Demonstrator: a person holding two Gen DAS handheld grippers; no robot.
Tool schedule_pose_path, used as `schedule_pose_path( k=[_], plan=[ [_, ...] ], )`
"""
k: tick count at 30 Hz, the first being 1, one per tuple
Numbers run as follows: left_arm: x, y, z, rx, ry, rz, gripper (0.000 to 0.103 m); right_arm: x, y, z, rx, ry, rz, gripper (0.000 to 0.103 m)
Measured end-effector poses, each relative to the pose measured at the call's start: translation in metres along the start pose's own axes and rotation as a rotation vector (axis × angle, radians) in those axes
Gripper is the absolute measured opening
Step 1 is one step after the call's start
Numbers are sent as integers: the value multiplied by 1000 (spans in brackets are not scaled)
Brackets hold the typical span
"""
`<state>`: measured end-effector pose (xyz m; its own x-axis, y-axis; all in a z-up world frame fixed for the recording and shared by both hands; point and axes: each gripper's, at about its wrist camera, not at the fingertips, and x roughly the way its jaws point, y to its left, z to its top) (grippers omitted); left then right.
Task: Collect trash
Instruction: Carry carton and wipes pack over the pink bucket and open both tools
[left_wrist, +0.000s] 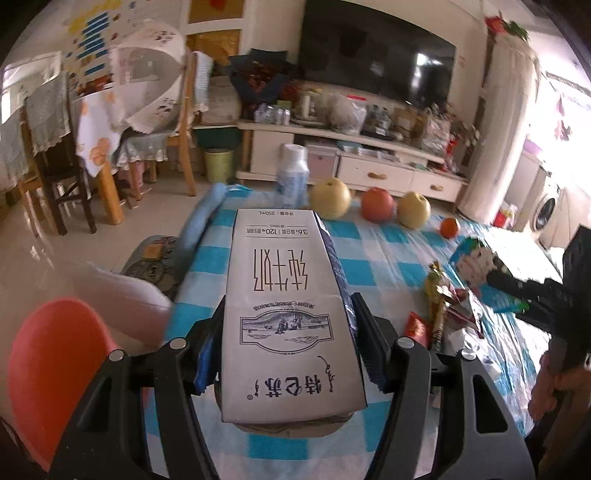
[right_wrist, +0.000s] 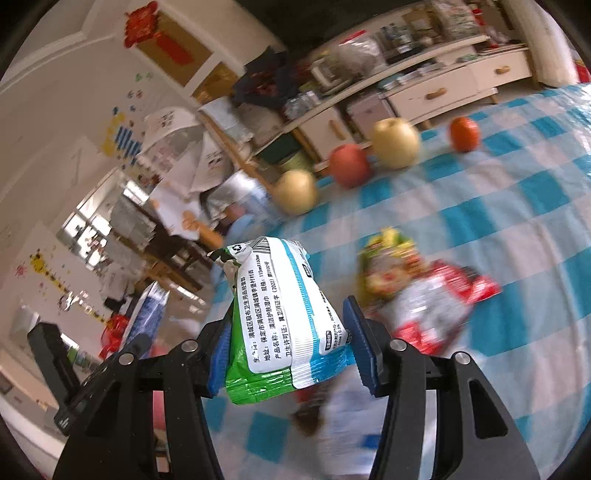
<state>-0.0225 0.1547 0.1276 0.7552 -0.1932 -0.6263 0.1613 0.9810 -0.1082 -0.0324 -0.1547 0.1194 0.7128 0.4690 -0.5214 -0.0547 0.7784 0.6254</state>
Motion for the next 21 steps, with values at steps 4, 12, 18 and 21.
schedule_pose_path(
  k=[4,12,18,21],
  plan=[
    [-13,33,1,-62,-27,48,64,20,47,-15,-60,49,57,55],
    [-44,129,-1,-253,-87,176,64,73,158,-53,-170,163,208,55],
    [-63,198,-12,-404,-110,271,64,119,237,-84,-268,253,287,55],
    [-64,223,-19,-456,-98,313,64,141,267,-98,-306,285,307,57]
  ],
)
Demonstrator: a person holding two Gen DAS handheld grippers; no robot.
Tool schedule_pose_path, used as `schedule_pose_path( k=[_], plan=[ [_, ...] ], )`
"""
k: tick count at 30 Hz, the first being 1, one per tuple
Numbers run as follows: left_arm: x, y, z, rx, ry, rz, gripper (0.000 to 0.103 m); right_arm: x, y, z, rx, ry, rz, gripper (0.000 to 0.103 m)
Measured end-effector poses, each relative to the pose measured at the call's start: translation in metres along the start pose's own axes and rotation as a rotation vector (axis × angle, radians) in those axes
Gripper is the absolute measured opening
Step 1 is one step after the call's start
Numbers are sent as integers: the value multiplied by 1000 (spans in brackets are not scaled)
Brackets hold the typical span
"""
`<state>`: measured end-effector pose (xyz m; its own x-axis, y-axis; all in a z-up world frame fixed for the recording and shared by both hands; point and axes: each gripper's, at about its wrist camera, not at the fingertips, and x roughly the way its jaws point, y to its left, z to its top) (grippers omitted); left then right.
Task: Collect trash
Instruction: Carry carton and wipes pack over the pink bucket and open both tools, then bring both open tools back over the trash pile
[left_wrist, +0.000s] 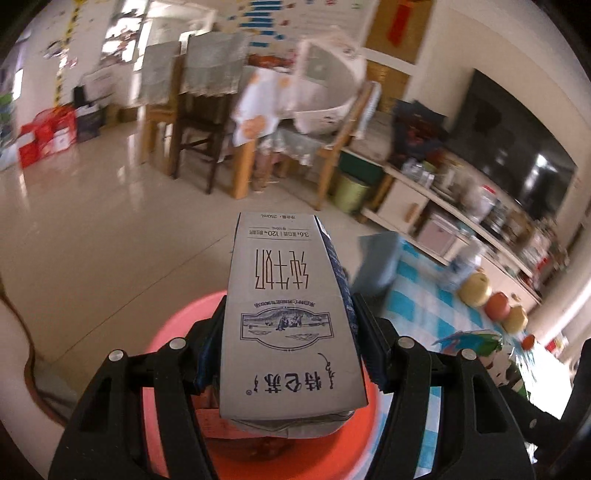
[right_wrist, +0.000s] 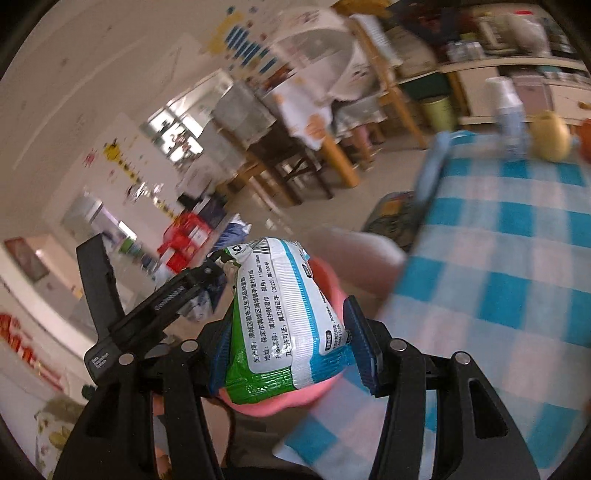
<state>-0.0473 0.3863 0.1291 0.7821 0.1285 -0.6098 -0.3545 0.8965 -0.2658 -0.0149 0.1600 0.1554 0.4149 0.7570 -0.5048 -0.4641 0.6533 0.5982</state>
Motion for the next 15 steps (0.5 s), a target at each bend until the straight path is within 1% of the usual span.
schedule_pose_path(
  k=[2,3,4,5,6,7,8,11,12,15],
  plan=[
    [3,11,1,-8,9,32,64,19,6,2,-22,17,-13,60],
    [7,16,2,-15,18,57,67,28,9,2,-25,26,-37,67],
    [8,20,3,-19,24,67,70,34,11,1,-28,34,-50,71],
    [9,23,3,-22,30,77,78,37,11,-2,-30,36,-59,71],
    [11,25,3,-21,34,91,81,37,10,-4,-31,34,-71,73],
    [11,25,4,-16,35,103,82,36,9,-7,-34,29,-88,81],
    [11,26,5,-9,33,109,83,32,10,-10,-45,16,-111,84],
    [8,23,6,-1,21,105,87,21,14,-21,-98,-12,-187,87],
    [5,22,5,1,15,103,87,13,14,-25,-118,-27,-222,90],
    [1,15,3,13,-3,90,88,-4,14,-34,-149,-47,-267,90]
  ],
)
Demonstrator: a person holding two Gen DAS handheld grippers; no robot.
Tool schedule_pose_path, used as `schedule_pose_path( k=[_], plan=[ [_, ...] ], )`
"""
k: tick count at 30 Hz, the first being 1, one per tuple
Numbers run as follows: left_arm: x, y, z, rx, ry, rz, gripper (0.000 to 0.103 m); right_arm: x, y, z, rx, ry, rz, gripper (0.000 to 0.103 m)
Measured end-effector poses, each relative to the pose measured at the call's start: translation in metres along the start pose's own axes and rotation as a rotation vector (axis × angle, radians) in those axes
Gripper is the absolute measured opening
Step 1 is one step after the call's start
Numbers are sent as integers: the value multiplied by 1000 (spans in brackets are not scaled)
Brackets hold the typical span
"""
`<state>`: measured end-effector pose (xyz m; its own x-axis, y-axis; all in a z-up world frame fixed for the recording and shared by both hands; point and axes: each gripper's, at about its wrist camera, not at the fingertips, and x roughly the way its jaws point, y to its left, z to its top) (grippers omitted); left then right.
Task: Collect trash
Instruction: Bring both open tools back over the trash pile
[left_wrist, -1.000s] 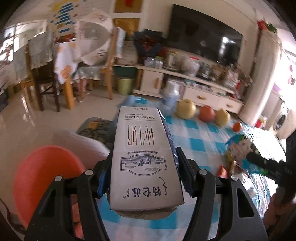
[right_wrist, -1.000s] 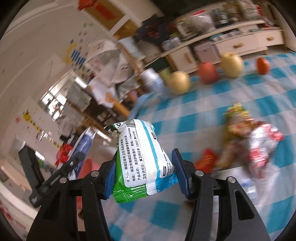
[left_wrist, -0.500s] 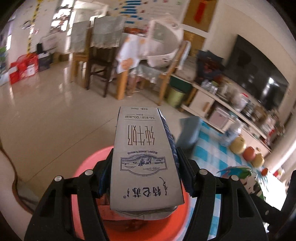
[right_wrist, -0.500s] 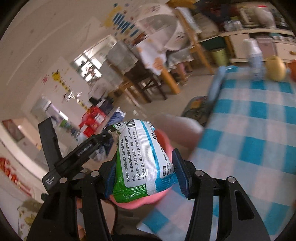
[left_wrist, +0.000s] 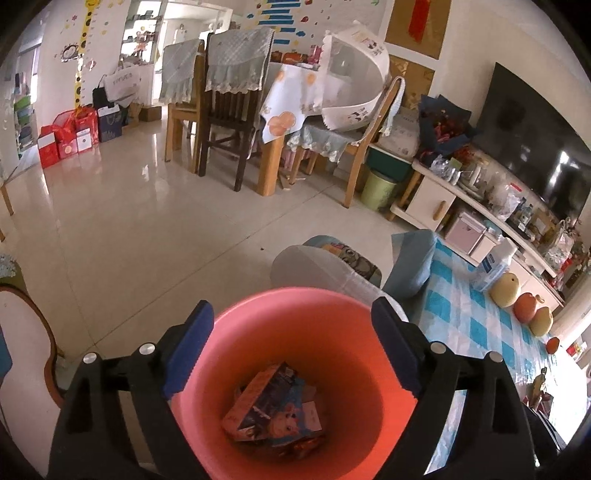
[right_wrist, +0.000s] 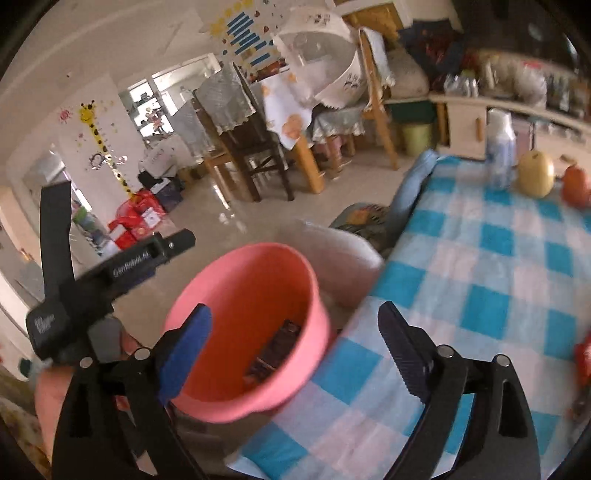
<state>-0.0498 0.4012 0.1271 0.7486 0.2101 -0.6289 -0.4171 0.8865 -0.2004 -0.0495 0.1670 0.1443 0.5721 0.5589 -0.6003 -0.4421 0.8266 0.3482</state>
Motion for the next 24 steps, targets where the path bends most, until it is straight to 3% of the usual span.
schedule_pose_path(
  k=[9,18,24],
  plan=[
    [-20,-42,-10,105,-160,-123,88,-28,-16,-24,-75,-10,-130,93],
    [-27,-77,-20,124,-201,-247,88,-59,-54,-38,-22,-27,-195,94],
    [-32,-107,-30,183,-185,-223,88,-80,-70,-48,-13,-37,-222,94]
  ],
)
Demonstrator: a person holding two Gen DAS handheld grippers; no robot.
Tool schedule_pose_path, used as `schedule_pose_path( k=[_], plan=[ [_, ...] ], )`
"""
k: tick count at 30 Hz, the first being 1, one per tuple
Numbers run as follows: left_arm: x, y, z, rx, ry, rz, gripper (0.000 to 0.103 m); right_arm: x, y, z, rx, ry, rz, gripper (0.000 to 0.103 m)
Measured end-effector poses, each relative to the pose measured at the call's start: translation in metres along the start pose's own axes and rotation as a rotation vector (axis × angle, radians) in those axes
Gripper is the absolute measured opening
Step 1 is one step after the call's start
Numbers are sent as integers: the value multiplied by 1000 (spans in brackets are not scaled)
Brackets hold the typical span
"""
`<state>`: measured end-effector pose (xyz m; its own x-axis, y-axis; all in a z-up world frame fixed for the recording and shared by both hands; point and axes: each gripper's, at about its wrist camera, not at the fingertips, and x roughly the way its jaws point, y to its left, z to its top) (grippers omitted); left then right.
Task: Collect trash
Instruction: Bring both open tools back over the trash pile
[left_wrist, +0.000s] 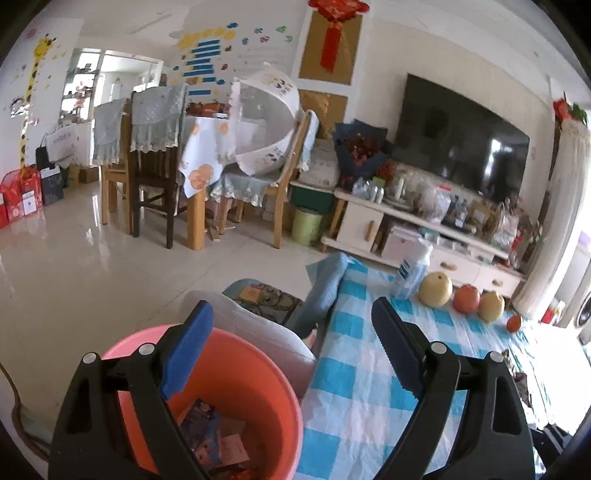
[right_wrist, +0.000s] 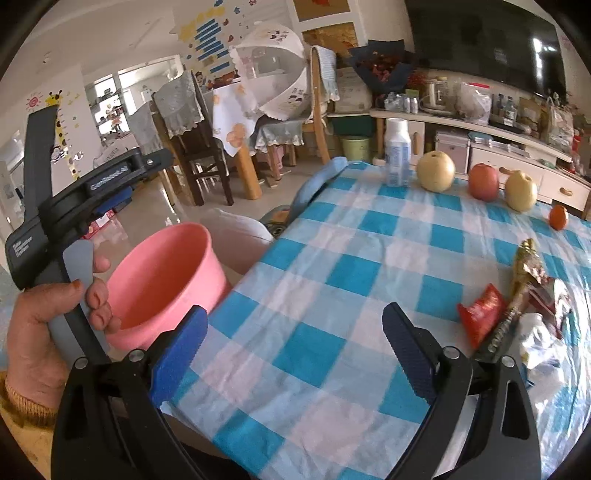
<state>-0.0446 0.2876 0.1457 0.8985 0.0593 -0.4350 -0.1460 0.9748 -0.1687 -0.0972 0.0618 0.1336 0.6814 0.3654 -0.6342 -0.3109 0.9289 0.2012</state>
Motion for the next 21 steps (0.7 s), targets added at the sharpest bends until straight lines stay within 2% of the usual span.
schedule_pose_path(
  k=[6,13,21],
  plan=[
    [1,-28,-7,45,25,-45,88,-19,-12,-9,-17,-30,-40,95],
    [1,-55,-21,89,25,-37,88,-36,-32,-13,14,-65,-50,96],
    [0,-82,-32,120,35,-69,88,-47,-54,-18,51,-83,-51,96]
  ],
)
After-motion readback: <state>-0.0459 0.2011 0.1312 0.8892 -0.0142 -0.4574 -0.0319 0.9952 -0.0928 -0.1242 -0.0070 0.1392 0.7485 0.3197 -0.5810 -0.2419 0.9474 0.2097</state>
